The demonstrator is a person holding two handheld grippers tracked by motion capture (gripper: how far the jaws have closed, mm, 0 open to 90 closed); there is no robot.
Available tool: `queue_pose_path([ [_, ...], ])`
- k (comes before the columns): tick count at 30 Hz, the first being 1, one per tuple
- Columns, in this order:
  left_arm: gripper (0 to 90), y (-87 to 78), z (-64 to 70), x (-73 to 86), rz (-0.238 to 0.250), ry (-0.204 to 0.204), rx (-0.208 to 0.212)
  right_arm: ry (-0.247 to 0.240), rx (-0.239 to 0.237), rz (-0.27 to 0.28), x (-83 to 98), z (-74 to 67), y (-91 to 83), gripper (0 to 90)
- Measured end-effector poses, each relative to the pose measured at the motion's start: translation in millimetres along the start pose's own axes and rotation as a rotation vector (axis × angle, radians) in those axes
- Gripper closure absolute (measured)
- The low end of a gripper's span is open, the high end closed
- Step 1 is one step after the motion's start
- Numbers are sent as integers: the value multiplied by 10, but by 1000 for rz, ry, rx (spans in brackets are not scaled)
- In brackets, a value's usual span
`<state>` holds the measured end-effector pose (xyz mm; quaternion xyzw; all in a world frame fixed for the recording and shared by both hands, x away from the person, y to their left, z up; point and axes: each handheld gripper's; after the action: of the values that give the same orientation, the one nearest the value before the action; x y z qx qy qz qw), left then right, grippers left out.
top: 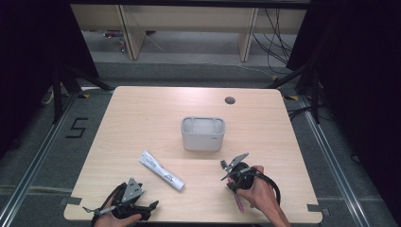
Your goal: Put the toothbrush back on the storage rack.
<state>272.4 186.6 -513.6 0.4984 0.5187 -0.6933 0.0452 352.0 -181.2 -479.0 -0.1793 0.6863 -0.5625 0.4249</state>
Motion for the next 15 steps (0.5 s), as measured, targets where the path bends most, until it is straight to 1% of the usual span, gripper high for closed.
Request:
queue_pose_path([
  [1,158,4,-1,1,4,0,-1,-13,-8,1,-1,8,6,697],
  [2,158,-1,-8,0,-5,9,-3,-2,-6,-9,0,4,11,713],
  [3,158,2,-9,1,-4,9,-7,-5,1,-17,1,9,11,724],
  [6,158,-4,-12,-1,-9,9,-11,19,4,-39,5,4,12,768],
  [7,158,2,-4,0,-1,-2,-4,-4,-5,-37,4,13,4,785],
  [8,158,-2,-4,-4,-9,1,-6,-16,-7,-42,-1,20,6,792],
  [9,158,-3,-11,-5,-16,10,-13,15,-14,-62,-3,2,2,798],
  [10,158,-5,-14,-5,-19,16,-12,-18,-14,-56,-9,23,6,804],
  [11,158,-6,-14,-6,-19,15,-13,-24,-16,-64,-17,27,10,812],
  [12,158,-6,-14,-6,-18,13,-12,-1,-25,-79,-24,20,12,815],
  [13,158,-6,-14,-7,-17,13,-13,-23,-18,-79,-36,30,13,814],
  [14,158,-8,-14,-6,-17,13,-12,-28,-22,-92,-49,32,16,814],
  [15,158,0,-12,-5,-15,11,-24,-25,-14,-98,-59,20,14,814],
])
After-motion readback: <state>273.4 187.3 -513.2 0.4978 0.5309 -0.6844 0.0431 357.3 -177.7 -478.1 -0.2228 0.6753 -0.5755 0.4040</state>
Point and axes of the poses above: each handheld gripper's, and its own axes: y roughly forward along the jaws, x roughly out of its underside, z roughly to its right, and after that the axes turned 2 degrees about -x, right-handed
